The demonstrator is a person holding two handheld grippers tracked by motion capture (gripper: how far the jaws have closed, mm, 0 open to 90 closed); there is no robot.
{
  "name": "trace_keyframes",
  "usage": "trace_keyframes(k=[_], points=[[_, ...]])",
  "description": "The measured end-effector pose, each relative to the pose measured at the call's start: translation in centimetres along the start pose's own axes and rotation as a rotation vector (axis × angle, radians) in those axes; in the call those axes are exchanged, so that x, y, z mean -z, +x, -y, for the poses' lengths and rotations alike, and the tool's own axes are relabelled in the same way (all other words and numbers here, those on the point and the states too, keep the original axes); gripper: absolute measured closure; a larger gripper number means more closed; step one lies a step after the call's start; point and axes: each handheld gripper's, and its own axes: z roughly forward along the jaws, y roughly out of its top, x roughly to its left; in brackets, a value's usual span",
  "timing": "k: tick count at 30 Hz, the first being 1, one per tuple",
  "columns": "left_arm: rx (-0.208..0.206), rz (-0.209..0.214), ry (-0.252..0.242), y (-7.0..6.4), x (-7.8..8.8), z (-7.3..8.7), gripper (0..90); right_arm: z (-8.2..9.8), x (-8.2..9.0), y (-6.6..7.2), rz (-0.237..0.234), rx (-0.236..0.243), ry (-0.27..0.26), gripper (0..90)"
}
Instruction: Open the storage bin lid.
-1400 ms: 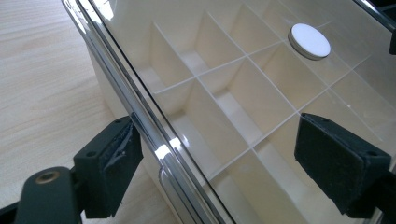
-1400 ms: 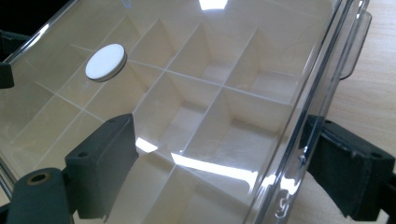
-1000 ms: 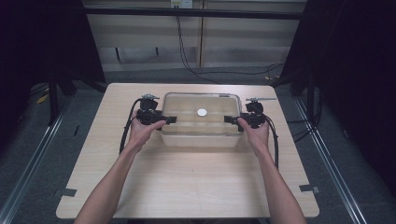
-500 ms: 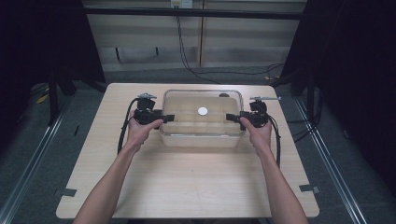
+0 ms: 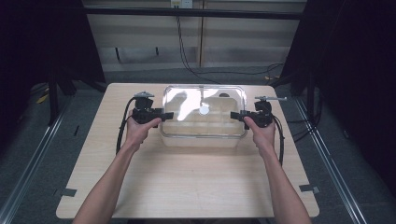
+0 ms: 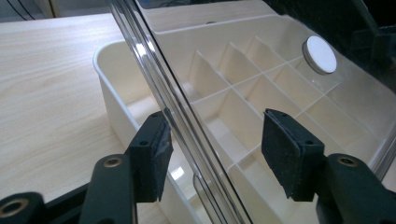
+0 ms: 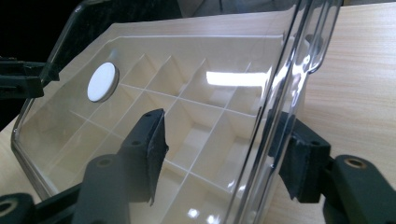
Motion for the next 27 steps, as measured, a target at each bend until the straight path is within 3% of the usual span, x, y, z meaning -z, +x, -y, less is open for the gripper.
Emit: trace_keyframes(k=[5,13,20,27], points=[[-0.012,-0.009,-0.009,-0.4,0.4,-0.2,45.8,-0.1,0.3,0.1,-0.01,-0.006,0.0,42.4],[0.009,0.006,-0.045,-0.1,1.6,-0.4,53.8,-0.1,0.5,0.4,-0.031,-0.005,0.002,45.8],[-0.033,-0.015,-0.029,-0.8,2.5,0.1,54.8,0.2,0.7,0.9,-0.03,0.008,0.002,46.9],[-0.045,0.01,-0.051,-0.8,3.7,0.9,60.1,0.4,1.6,1.7,-0.044,0.021,-0.025,52.2]])
